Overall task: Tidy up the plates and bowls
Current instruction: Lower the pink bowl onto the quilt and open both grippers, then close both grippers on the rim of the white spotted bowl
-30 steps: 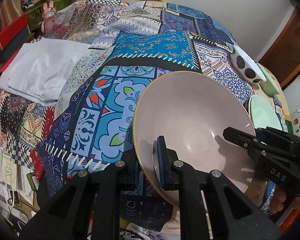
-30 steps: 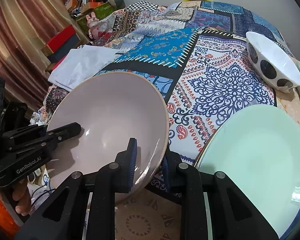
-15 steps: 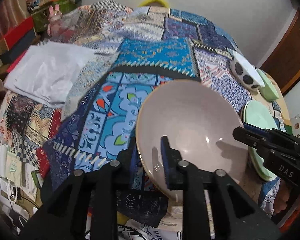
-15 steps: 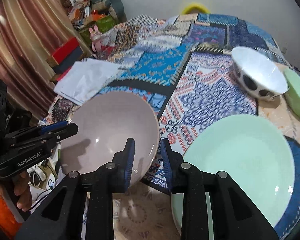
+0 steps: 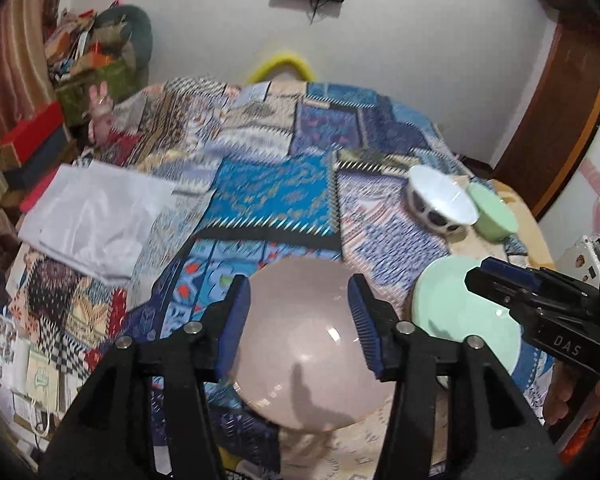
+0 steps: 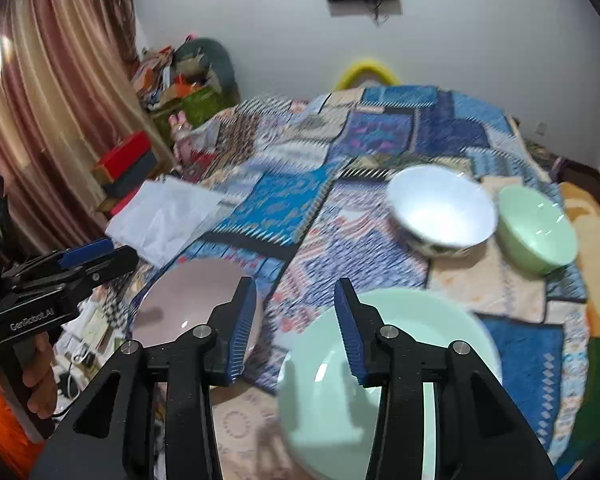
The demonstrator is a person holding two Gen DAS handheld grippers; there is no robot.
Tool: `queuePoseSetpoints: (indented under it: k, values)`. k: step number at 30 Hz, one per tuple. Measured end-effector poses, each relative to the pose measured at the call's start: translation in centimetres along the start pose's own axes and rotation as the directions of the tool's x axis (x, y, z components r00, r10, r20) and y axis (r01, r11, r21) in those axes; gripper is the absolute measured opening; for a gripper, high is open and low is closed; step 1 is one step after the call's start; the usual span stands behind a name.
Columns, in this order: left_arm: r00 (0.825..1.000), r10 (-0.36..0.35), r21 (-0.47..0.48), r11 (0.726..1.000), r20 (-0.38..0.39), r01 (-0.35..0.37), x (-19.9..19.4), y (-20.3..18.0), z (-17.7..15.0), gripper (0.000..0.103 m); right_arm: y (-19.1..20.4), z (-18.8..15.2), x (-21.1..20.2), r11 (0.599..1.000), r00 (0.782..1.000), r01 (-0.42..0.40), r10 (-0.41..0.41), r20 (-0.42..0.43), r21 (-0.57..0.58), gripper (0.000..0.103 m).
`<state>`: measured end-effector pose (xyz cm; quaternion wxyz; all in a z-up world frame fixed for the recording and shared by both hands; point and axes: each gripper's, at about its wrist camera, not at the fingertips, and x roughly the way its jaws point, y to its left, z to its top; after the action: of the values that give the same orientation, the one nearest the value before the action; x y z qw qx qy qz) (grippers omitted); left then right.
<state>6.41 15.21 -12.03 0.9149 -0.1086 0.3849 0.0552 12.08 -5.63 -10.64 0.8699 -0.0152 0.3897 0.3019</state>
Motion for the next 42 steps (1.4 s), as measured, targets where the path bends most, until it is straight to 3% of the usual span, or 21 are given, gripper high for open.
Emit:
queuePoseSetpoints:
  k: [4,9,16,28,36,38,42]
  values:
    - [0.999,-0.011,0.026,1.0,0.041,0.01,-0.5,-1.6,1.1,0.066,-1.9,0.9,-1.7,0.999,0.998,0.039,-0.039,0.055,0.015,0.047]
    - [0.997,-0.022,0.077,0.997,0.07,0.016,0.0,-4.0,3.1,0.073,-4.5,1.9,-3.1,0.994,0.989,0.103,-0.106,0.104,0.035,0.047]
    - [0.993,-0.069,0.139,0.989,0.098,0.055,2.0,-7.2,5.9,0.085,-8.0,2.6,-2.9,0.982,0.979,0.164,-0.174,0.108,0.093,0.047]
    - [0.99,-0.144,0.204,0.969,0.002,0.14,10.0,-12.1,9.1,0.086,-13.4,2.7,1.7,0.952,0.965,0.261,-0.264,-0.004,0.159,0.047]
    - [0.989,-0.133,0.198,0.97,-0.063,0.143,15.4,-13.2,9.7,0.085,-15.1,2.5,5.6,0.954,0.974,0.224,-0.213,-0.074,0.201,0.046]
    - [0.988,-0.132,0.192,0.971,-0.077,0.144,16.3,-13.2,9.7,0.085,-15.5,2.5,6.4,0.954,0.976,0.215,-0.2,-0.091,0.209,0.039]
    - [0.987,-0.124,0.188,0.972,-0.097,0.141,17.8,-13.3,9.7,0.079,-15.8,2.6,8.0,0.957,0.977,0.2,-0.179,-0.116,0.209,0.036]
